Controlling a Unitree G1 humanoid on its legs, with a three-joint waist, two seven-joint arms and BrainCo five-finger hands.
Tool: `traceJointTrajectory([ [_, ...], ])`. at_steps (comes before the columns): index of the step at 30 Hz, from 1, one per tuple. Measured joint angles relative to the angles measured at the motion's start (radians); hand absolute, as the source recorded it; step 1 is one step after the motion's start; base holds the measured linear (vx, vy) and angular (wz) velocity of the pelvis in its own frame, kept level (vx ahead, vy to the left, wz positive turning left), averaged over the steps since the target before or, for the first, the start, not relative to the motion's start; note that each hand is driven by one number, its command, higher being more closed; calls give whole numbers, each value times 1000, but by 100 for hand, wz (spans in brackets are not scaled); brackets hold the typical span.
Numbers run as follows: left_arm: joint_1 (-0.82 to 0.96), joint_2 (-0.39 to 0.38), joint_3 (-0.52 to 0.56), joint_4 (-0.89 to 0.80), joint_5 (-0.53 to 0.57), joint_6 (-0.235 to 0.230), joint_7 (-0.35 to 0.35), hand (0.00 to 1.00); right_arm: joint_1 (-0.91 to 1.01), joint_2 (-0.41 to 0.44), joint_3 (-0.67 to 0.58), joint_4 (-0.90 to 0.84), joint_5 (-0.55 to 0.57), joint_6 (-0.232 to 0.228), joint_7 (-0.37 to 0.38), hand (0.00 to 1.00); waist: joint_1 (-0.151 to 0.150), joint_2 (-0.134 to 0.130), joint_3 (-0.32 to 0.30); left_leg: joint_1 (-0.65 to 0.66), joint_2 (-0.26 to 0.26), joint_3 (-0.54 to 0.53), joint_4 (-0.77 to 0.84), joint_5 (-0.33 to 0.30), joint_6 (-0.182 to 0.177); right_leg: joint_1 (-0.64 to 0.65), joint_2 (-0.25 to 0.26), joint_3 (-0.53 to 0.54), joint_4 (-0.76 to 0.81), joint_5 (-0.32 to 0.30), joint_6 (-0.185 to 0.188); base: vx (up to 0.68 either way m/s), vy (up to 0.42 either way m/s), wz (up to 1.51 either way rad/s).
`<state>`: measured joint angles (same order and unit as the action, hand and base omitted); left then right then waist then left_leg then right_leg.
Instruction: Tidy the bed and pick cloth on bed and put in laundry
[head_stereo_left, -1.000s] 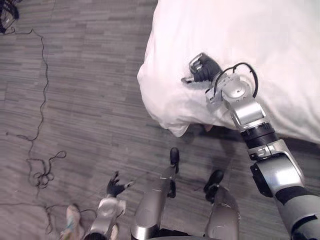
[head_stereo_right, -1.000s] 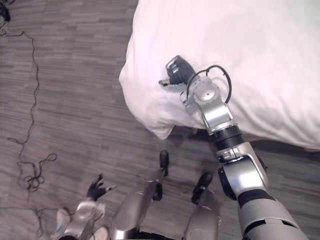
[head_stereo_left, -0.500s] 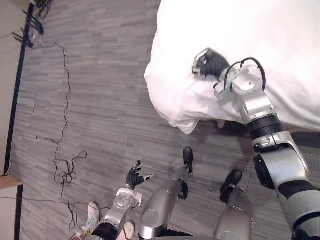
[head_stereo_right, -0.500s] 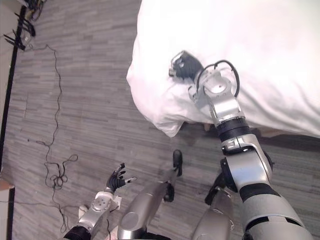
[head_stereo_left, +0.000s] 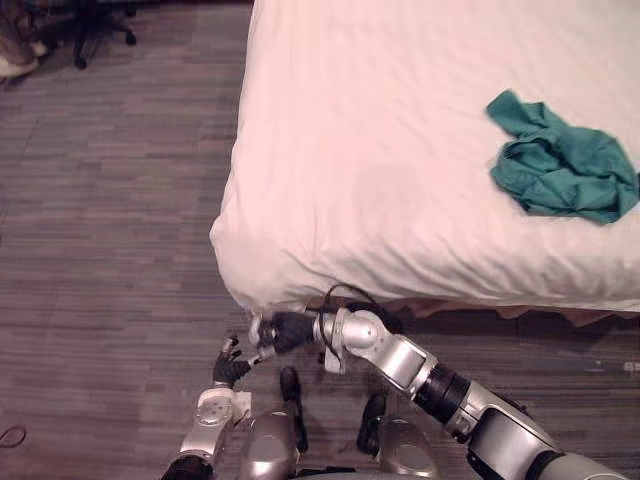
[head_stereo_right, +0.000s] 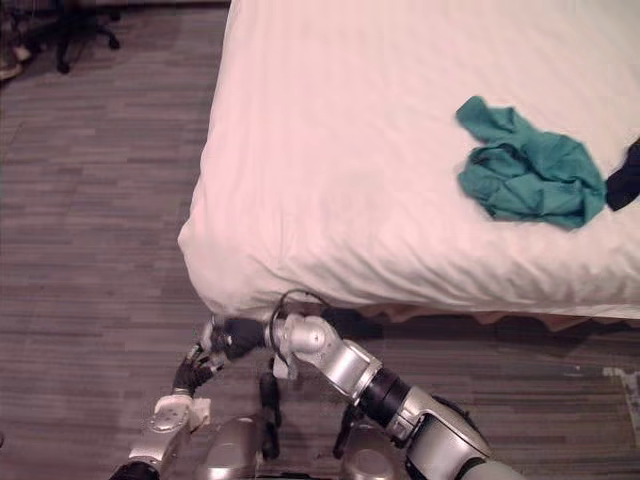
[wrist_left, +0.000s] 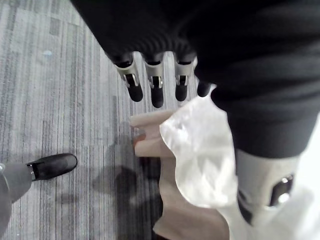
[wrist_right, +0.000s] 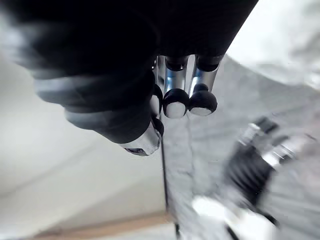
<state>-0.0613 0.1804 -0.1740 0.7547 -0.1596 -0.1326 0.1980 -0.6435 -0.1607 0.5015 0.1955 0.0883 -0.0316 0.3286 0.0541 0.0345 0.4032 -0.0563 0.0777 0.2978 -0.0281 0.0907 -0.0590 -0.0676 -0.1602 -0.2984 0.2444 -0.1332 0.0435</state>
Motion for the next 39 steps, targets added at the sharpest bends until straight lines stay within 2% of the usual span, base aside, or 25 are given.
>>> traceJointTrajectory([
  [3, -63, -16, -20, -19, -21, 12, 26, 0, -162, -18, -192, 74, 1, -14, -50, 100, 0, 73, 25, -118, -13, 5, 4, 22, 15, -150, -22, 13, 68, 4, -1, -137, 33, 0],
  [4, -73, -19, -23, -19, -22, 13, 32, 0, -187, -32, -211, 88, 1, -15, -61, 100, 0, 85, 30, -134, -16, 5, 1, 27, 16, -173, -26, 15, 79, 4, -1, -129, 37, 9],
  [5, -100, -26, -52, -21, -39, 18, 41, 0, -256, -98, -257, 134, 2, -14, -94, 100, 9, 126, 50, -189, -29, 5, -9, 48, 25, -252, -42, 24, 122, 1, 1, -92, 34, 11],
  [8, -120, -38, -113, -31, -62, 45, 44, 0, -308, -197, -308, 217, 45, 7, -156, 100, 29, 172, 68, -250, -49, 3, -4, 72, 42, -336, -68, 35, 177, -7, 2, -48, 38, 13],
  [10, -124, -54, -187, -36, -99, 65, 43, 0, -311, -296, -384, 350, 162, 32, -201, 100, 61, 215, 63, -295, -66, -1, 2, 78, 50, -398, -89, 47, 211, -12, 6, 2, 34, 7],
  [11, -116, -56, -193, -35, -104, 73, 43, 0, -312, -303, -401, 372, 218, 24, -195, 100, 63, 218, 61, -296, -71, 2, 3, 78, 50, -407, -93, 55, 222, -16, 7, 35, 37, -4],
  [12, -97, -57, -200, -19, -118, 82, 33, 0, -317, -304, -423, 434, 340, 32, -183, 100, 60, 219, 61, -274, -79, 10, 15, 74, 51, -391, -103, 68, 230, -23, 11, 28, 25, -9],
  [14, -82, -56, -198, -16, -117, 63, 30, 0, -319, -319, -427, 511, 405, 33, -167, 100, 59, 227, 55, -246, -83, 14, 17, 64, 58, -370, -105, 74, 228, -29, 15, -12, 26, -5],
  [16, -56, -51, -194, -16, -117, 6, 13, 0, -307, -321, -469, 574, 477, 25, -130, 100, 53, 236, 48, -223, -89, 22, 33, 39, 59, -346, -108, 87, 228, -38, 23, -40, 31, -12],
  [17, -33, -45, -180, -21, -119, -35, 0, 0, -274, -321, -508, 579, 550, 20, -97, 100, 35, 238, 46, -214, -91, 31, 51, 20, 63, -336, -113, 94, 226, -43, 29, -17, 22, -19],
  [18, -20, -43, -163, -26, -120, -49, -10, 0, -242, -320, -537, 572, 591, 20, -79, 100, 21, 237, 47, -204, -94, 39, 50, 17, 66, -327, -116, 96, 223, -42, 33, -10, 44, -20],
  [21, 17, -36, -99, -66, -130, -72, -33, 0, -57, -306, -667, 514, 710, 18, -50, 100, -35, 221, 56, -153, -100, 62, 48, -1, 78, -276, -115, 120, 189, -27, 53, 28, 58, -32],
  [22, 35, -36, -58, -98, -134, -81, -41, 0, 86, -286, -766, 528, 746, 15, -74, 100, -66, 200, 70, -122, -100, 79, 45, -14, 75, -245, -108, 137, 163, -16, 60, 71, 49, -52],
  [24, 48, -35, -11, -133, -133, -92, -48, 0, 288, -236, -890, 528, 784, -9, -113, 100, -93, 170, 90, -92, -93, 111, 35, -30, 75, -214, -95, 160, 126, 1, 62, 67, 25, -55],
  [25, 56, -34, 10, -145, -133, -93, -50, 0, 381, -209, -938, 523, 784, -22, -127, 0, -115, 153, 101, -76, -89, 124, 25, -33, 73, -201, -83, 172, 102, 11, 66, 82, 2, -60],
  [27, 57, -27, 49, -136, -100, -73, -72, 0, 664, -109, -1043, 494, 786, -68, -139, 0, -178, 88, 118, -19, -68, 179, -16, -36, 48, -150, -44, 205, 22, 50, 62, 126, -3, -81],
  [28, 52, -27, 54, -121, -84, -65, -77, 0, 720, -86, -1055, 486, 787, -79, -138, 0, -192, 73, 111, -6, -64, 192, -26, -37, 46, -142, -38, 212, 9, 64, 62, 142, -10, -81],
  [29, 35, -27, 60, -68, -18, -44, -91, 0, 834, -43, -1075, 485, 785, -94, -121, 0, -224, 27, 80, 27, -56, 224, -47, -37, 36, -126, -21, 235, -11, 68, 58, 176, -27, -63],
  [30, 26, -26, 60, -44, 9, -33, -96, 0, 873, -25, -1080, 485, 784, -100, -108, 0, -232, 9, 66, 45, -51, 241, -55, -35, 34, -118, -11, 248, -17, 71, 56, 180, -34, -82],
  [32, 2, -35, 57, 39, 119, 10, -110, 0, 973, 37, -1079, 488, 773, -113, -52, 0, -251, -50, -2, 112, -19, 327, -74, -43, 9, -91, 27, 261, -62, 82, 36, 154, -67, -120],
  [33, 2, -39, 58, 61, 148, 25, -110, 0, 982, 64, -1075, 495, 762, -116, -30, 0, -246, -70, -31, 148, 3, 404, -73, -60, -12, -89, 23, 170, -81, 68, -22, 151, -43, -176],
  [35, 27, -36, 57, 104, 159, 62, -98, 0, 946, 84, -1015, 539, 679, -113, -4, 0, -223, -82, -86, 208, 43, 569, -53, -93, -52, -70, -13, -36, -88, 99, -84, 182, 9, -257],
  [36, 41, -35, 57, 123, 159, 78, -85, 0, 920, 90, -974, 576, 626, -103, 7, 0, -210, -85, -114, 240, 61, 654, -31, -112, -78, -63, -30, -137, -96, 144, -69, 188, -34, -251],
  [37, 41, -34, 57, 131, 160, 84, -78, 0, 906, 94, -956, 589, 608, -95, 10, 0, -207, -82, -122, 245, 73, 692, -13, -119, -88, -63, -26, -157, -97, 155, -51, 173, -135, -191],
  [39, 29, -44, 54, 149, 189, 103, -66, 0, 884, 105, -928, 609, 554, -74, 15, 0, -219, -55, -128, 272, 114, 751, 55, -139, -88, -68, 1, -179, -86, 146, -65, 151, -188, -109],
])
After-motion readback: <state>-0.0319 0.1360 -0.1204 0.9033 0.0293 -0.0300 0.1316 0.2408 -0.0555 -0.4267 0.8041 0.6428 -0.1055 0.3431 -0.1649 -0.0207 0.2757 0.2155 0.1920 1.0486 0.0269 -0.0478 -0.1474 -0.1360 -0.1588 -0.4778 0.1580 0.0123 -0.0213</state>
